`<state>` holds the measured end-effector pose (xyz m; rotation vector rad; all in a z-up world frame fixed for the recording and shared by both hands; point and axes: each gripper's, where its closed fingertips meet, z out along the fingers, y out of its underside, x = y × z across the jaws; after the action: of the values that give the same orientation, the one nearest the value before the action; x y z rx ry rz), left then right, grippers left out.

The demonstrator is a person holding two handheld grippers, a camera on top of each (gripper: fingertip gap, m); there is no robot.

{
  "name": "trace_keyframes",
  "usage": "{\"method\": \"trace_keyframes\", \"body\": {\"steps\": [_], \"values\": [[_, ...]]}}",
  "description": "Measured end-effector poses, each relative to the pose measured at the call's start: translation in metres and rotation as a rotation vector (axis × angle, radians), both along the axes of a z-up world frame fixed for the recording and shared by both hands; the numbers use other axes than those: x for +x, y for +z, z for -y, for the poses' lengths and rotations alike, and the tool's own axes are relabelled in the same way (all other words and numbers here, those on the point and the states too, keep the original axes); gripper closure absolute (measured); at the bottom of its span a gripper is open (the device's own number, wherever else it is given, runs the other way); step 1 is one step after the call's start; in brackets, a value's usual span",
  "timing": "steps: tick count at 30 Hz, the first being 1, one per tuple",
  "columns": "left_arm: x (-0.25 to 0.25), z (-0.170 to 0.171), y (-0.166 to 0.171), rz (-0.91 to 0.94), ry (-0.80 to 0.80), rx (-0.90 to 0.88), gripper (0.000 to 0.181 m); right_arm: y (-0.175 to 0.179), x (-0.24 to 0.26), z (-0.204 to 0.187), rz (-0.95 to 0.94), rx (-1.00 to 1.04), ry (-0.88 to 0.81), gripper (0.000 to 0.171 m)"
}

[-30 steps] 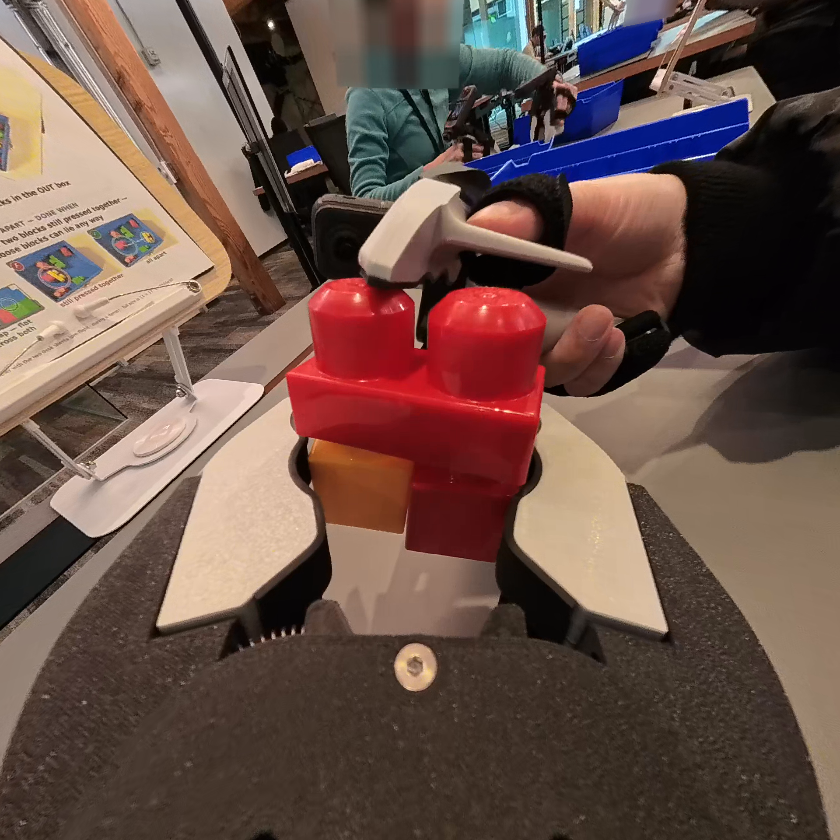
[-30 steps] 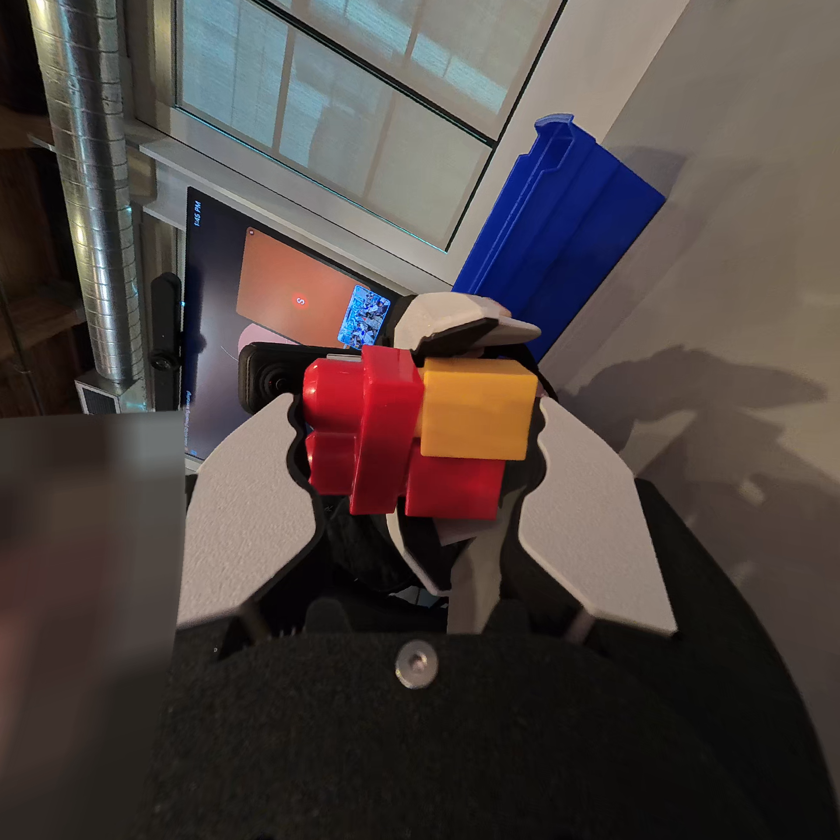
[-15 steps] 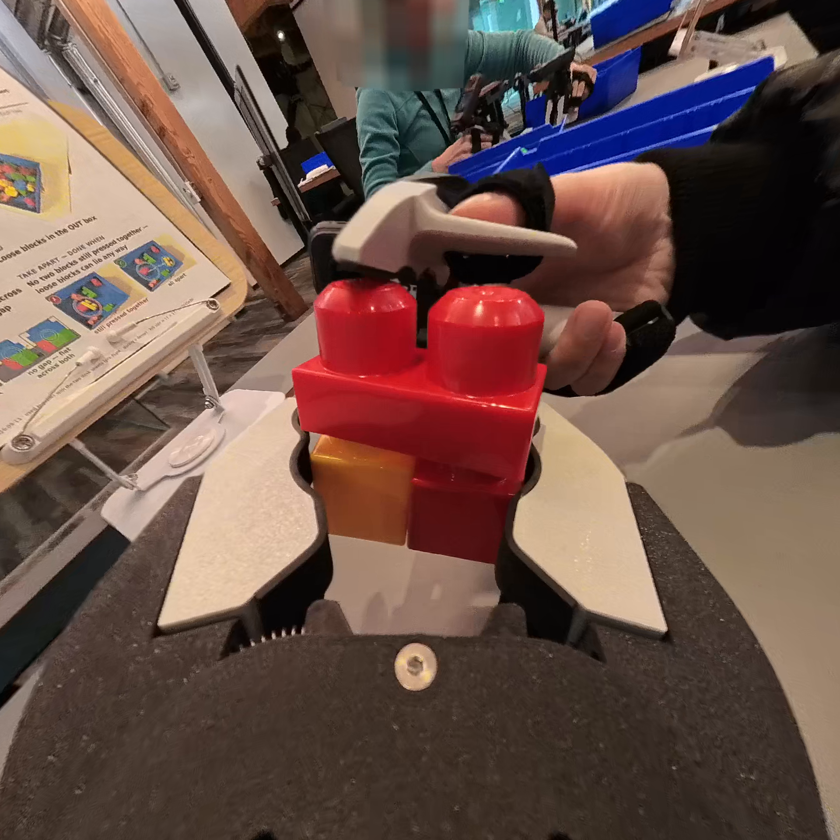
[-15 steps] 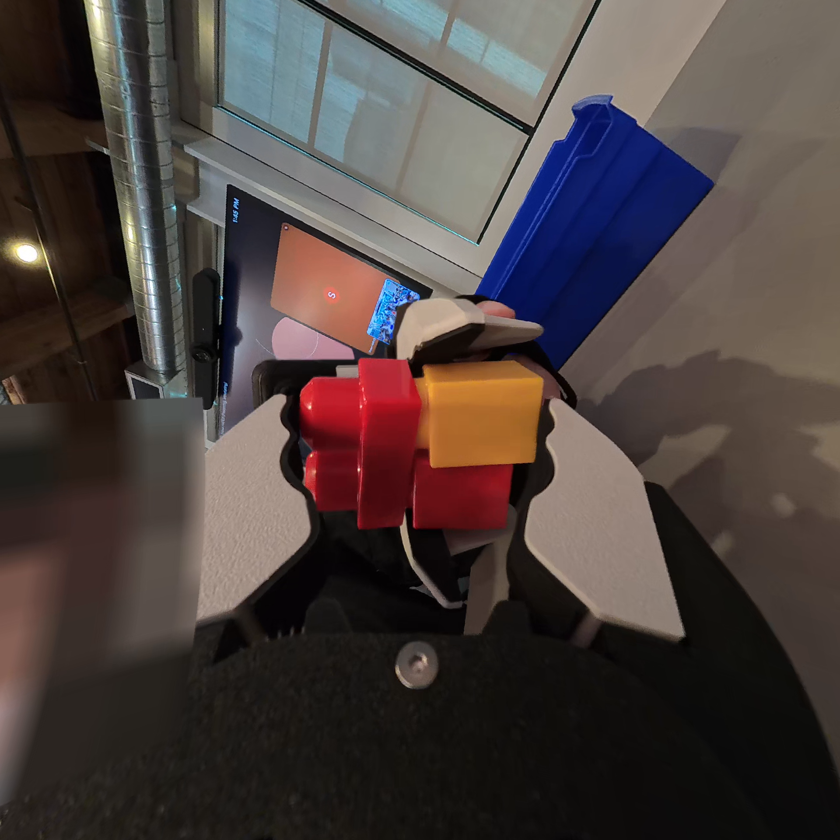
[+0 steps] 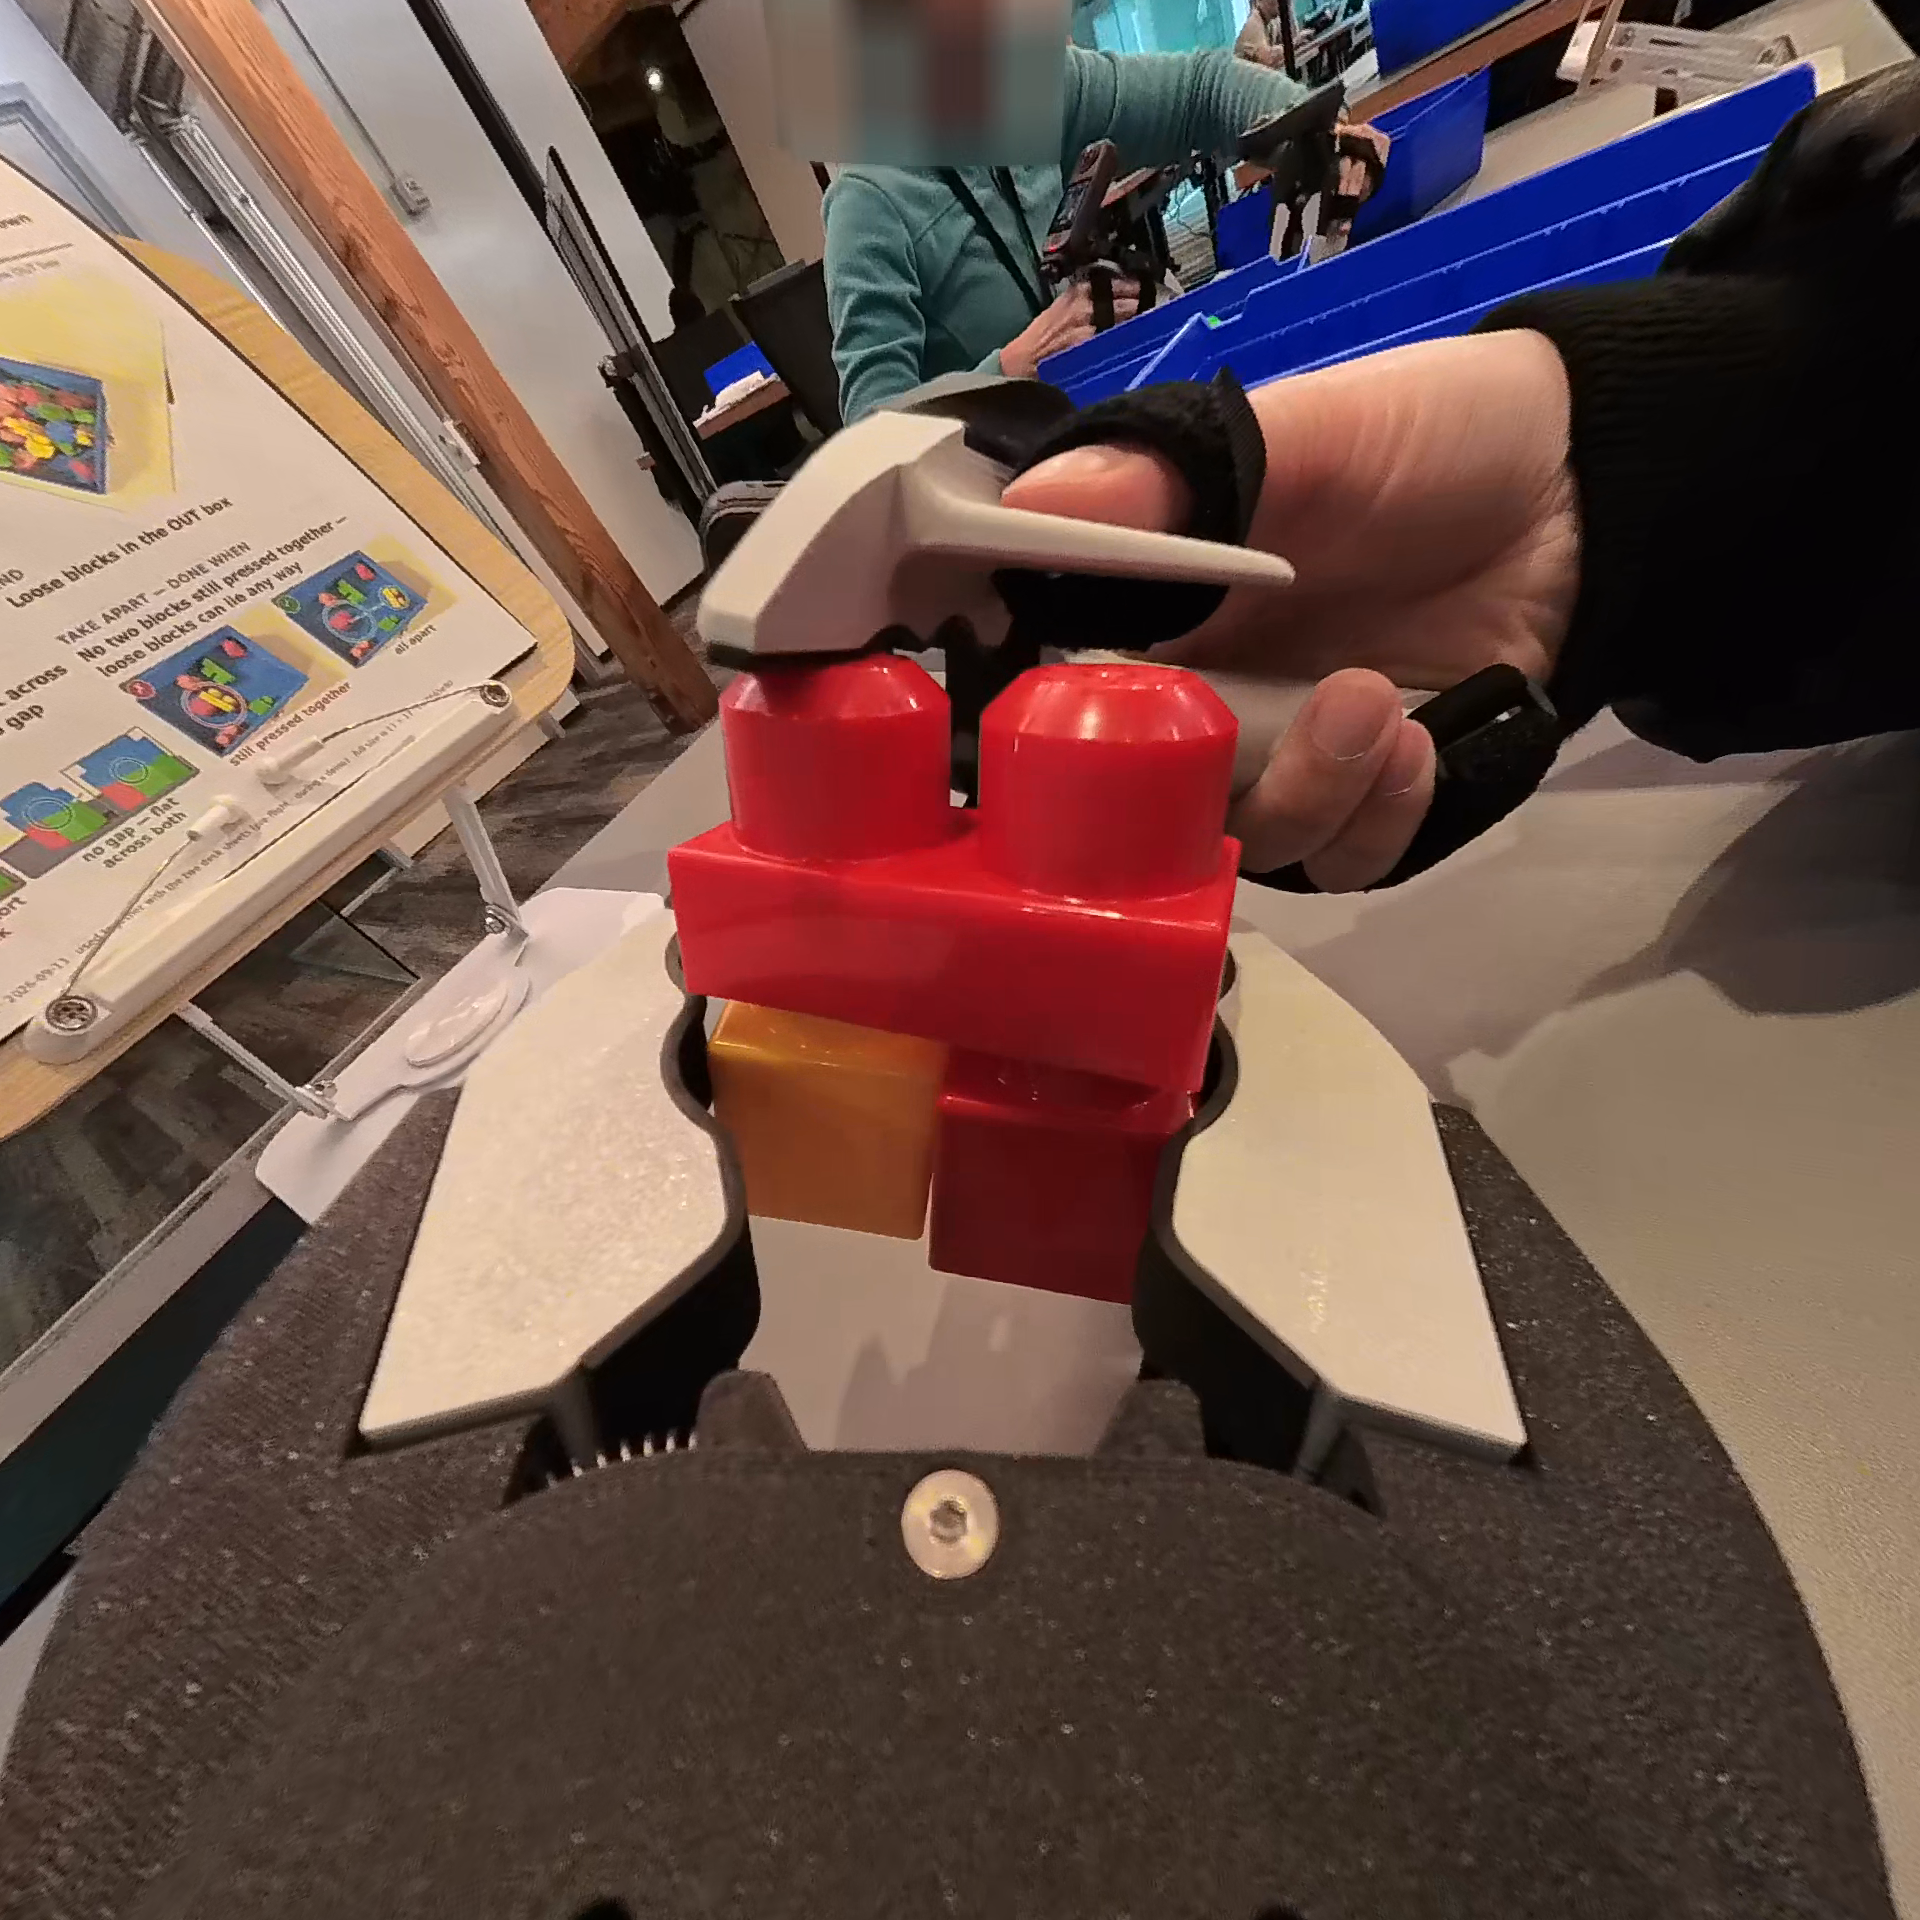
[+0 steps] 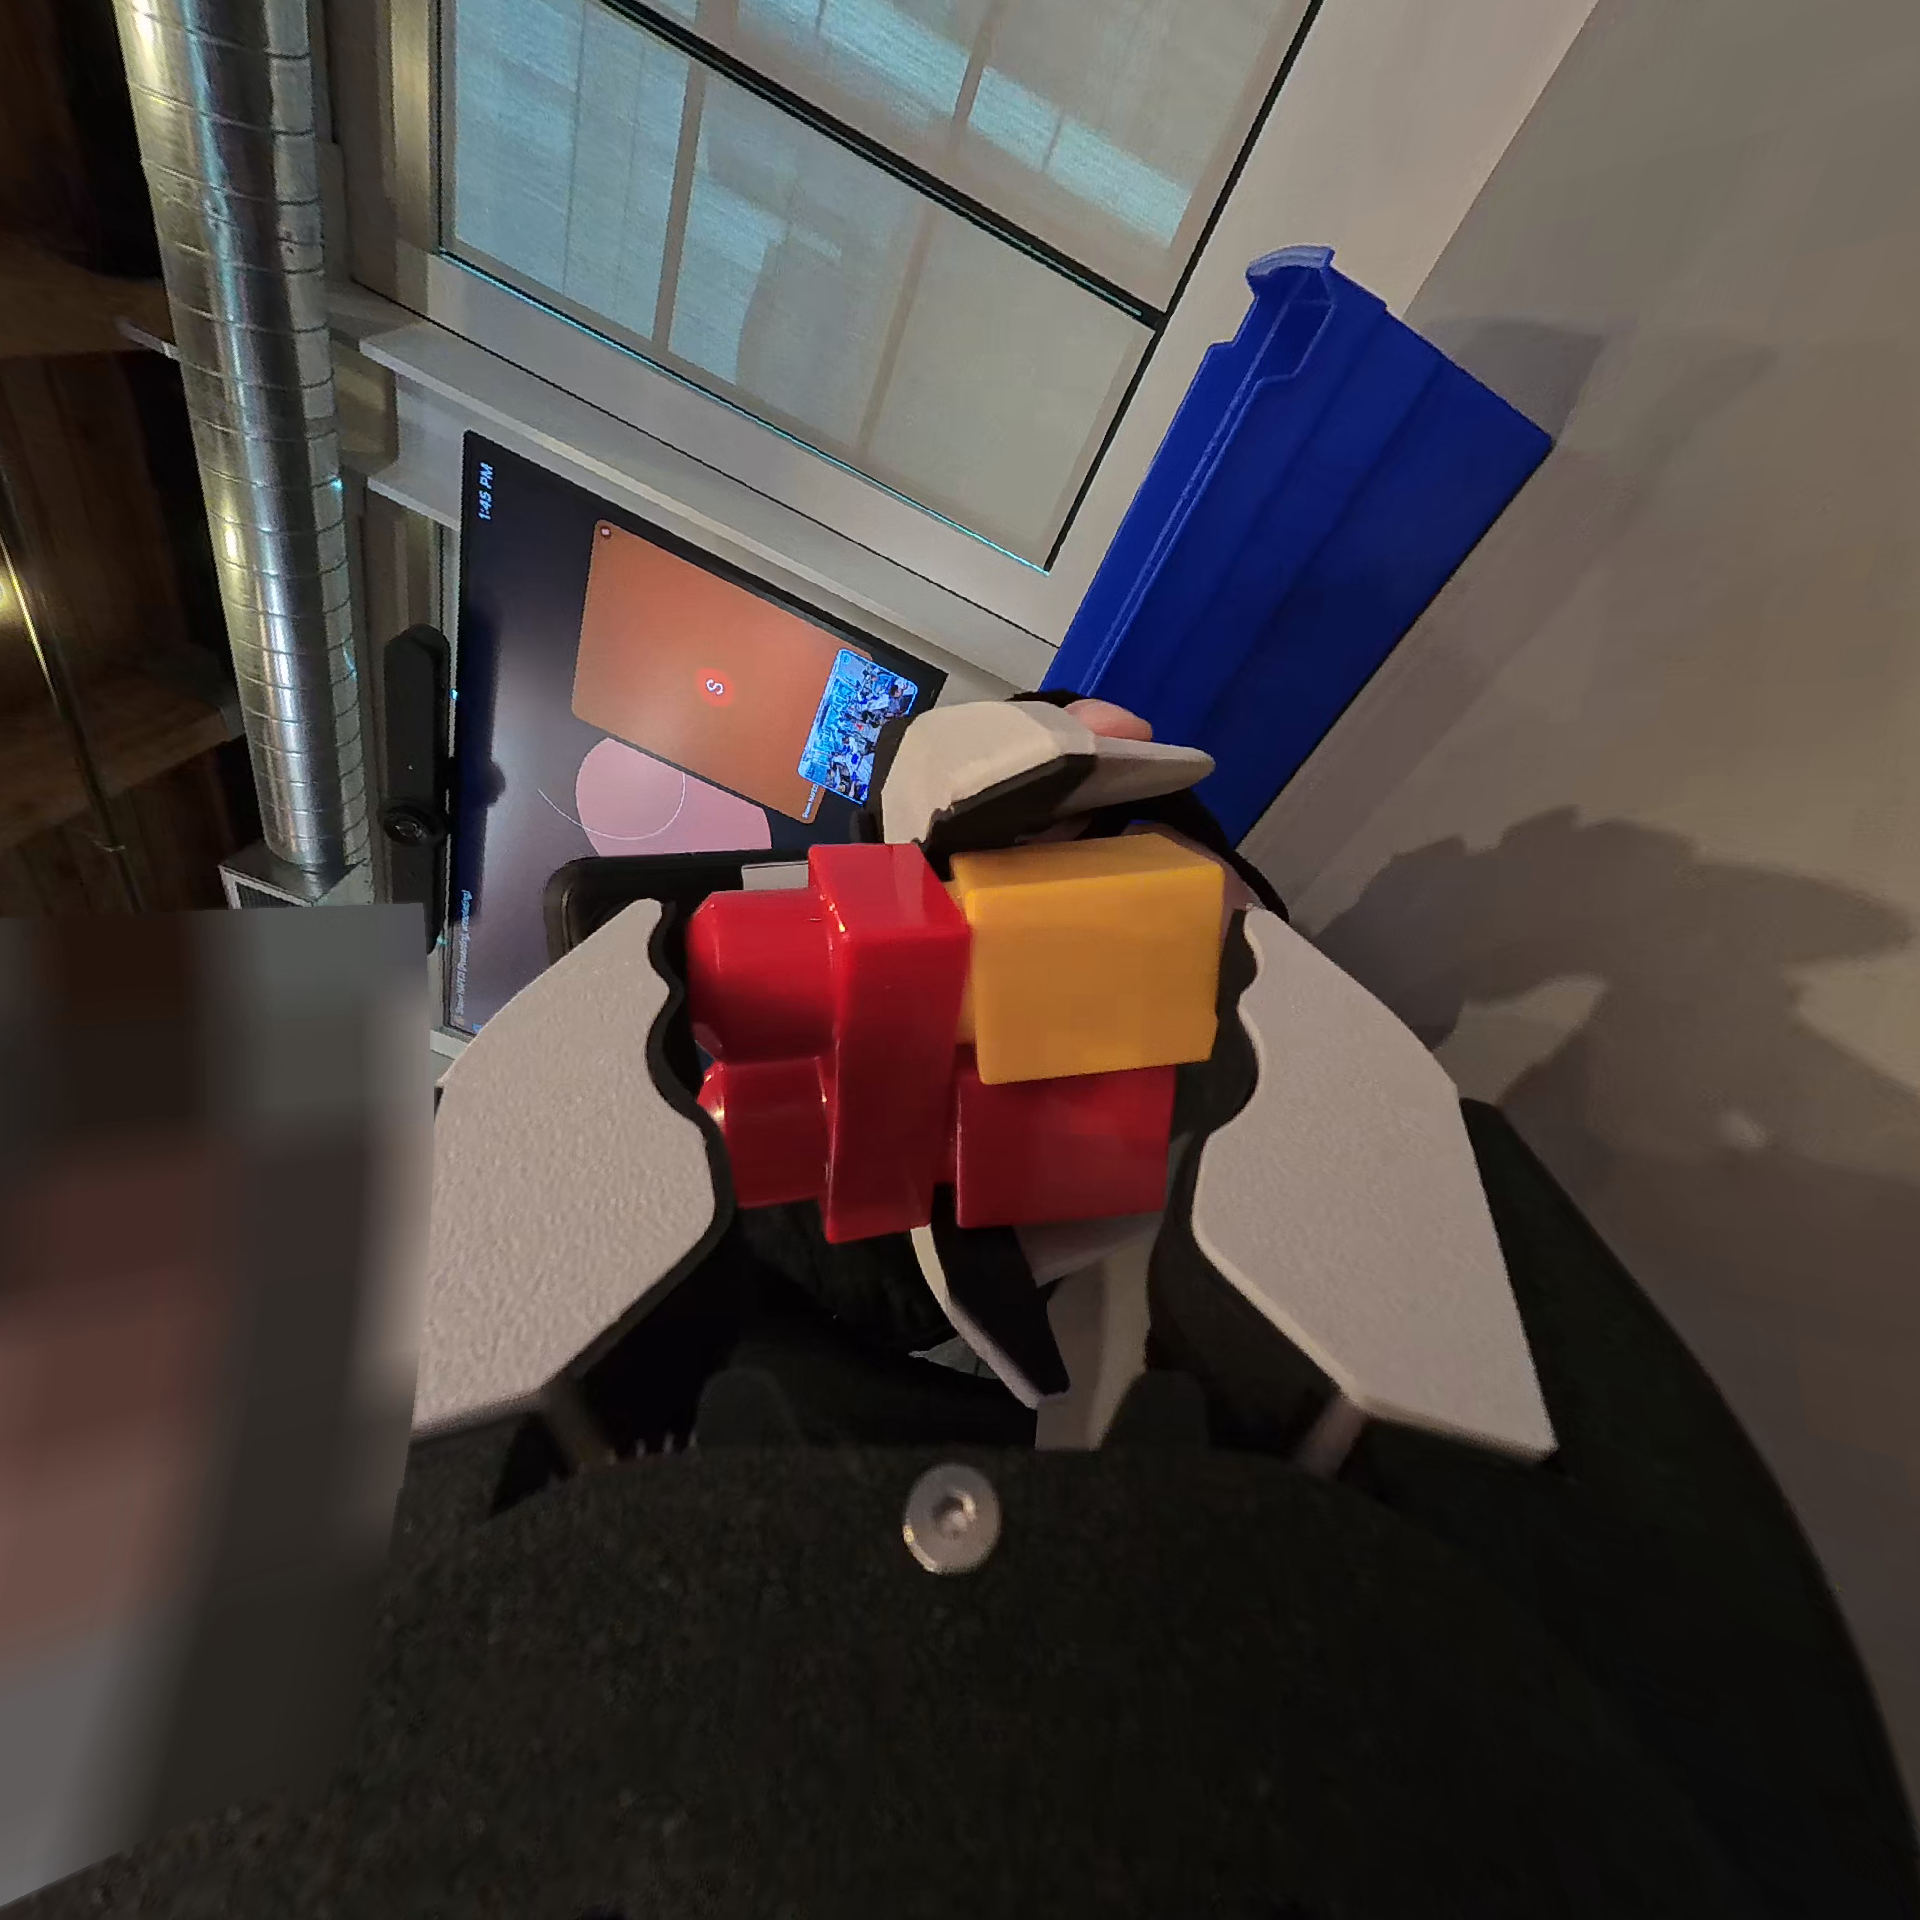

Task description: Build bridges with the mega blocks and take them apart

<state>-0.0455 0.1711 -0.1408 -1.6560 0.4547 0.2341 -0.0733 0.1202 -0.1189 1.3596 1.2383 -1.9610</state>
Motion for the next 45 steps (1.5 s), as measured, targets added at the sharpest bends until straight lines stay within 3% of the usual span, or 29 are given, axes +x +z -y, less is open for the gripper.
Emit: {"method": "trace_keyframes", "body": {"steps": [14, 45], "values": [[-0.005, 0.0, 0.006, -0.008, 0.04, 0.062, 0.093, 0.011, -0.002, -0.004, 0.022, -0.147, -0.011, 0.075], [0.001, 0.001, 0.006, 0.016, -0.005, 0.047, 0.099, 0.012, 0.006, -0.008, 0.059, -0.159, 0.055, 0.075]]}}
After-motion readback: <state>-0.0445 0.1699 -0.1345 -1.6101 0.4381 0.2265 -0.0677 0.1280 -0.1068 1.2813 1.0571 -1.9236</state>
